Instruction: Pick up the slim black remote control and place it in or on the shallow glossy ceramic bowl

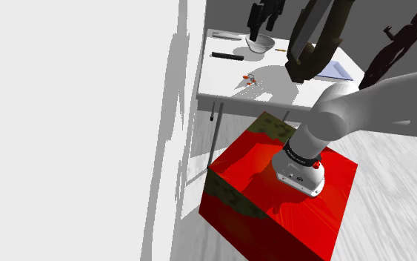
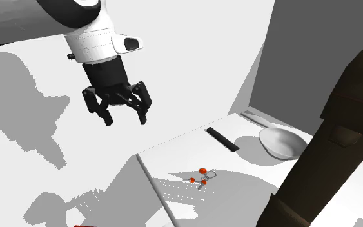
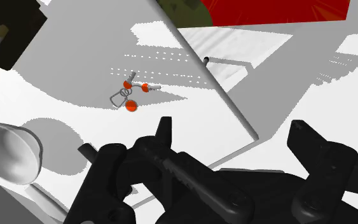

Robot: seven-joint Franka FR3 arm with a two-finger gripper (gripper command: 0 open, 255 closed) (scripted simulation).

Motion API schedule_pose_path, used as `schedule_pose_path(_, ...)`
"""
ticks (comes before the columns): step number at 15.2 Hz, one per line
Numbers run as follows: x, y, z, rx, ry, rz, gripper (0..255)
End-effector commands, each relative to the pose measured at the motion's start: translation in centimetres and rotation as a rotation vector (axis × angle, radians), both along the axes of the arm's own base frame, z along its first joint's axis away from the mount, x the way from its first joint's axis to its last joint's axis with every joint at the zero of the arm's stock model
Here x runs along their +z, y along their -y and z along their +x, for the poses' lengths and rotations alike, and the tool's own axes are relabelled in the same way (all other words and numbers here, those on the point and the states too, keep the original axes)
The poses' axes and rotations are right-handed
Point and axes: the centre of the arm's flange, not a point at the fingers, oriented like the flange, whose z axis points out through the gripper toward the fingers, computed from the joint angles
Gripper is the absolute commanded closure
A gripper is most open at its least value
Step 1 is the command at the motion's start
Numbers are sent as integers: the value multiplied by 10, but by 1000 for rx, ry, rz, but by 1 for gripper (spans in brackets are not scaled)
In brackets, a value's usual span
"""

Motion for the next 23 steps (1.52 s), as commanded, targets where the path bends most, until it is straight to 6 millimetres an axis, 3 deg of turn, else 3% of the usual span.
schedule_pose_path(1, 0, 0, 0, 0, 0, 0, 0)
schedule_pose_path(12, -67, 111, 67, 175, -9, 14, 0)
schedule_pose_path(23, -136, 208, 152, 350, -18, 28, 0)
